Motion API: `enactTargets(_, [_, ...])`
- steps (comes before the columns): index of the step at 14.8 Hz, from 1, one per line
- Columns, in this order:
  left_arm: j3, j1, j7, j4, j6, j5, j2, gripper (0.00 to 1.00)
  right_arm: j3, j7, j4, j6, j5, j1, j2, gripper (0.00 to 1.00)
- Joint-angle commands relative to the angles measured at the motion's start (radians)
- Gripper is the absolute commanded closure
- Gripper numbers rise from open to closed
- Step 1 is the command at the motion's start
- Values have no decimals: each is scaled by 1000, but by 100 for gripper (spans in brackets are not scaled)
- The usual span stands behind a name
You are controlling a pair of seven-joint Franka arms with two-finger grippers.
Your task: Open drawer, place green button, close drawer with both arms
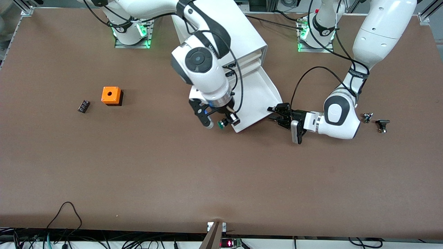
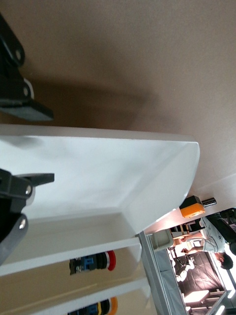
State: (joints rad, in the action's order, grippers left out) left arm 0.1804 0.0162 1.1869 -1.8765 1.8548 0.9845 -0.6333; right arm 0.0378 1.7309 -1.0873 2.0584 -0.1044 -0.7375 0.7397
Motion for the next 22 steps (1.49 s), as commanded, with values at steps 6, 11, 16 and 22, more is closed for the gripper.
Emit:
enactTargets(6, [5, 5, -499, 220, -210, -325, 50, 0, -12, 166, 21, 97, 78, -120, 67, 100])
enactTargets(11, [-1, 8, -810, 376, -356, -487, 89, 0, -10, 203, 17, 166, 97, -148, 150, 100])
enactTargets(16, [16, -2, -1024, 447, -410, -665, 132, 0, -12, 230, 14, 201, 98, -161, 197, 100])
enactTargets(22, [21, -28, -1017, 565, -448, -976, 136, 0, -12, 262, 15, 201, 97, -161, 205, 0])
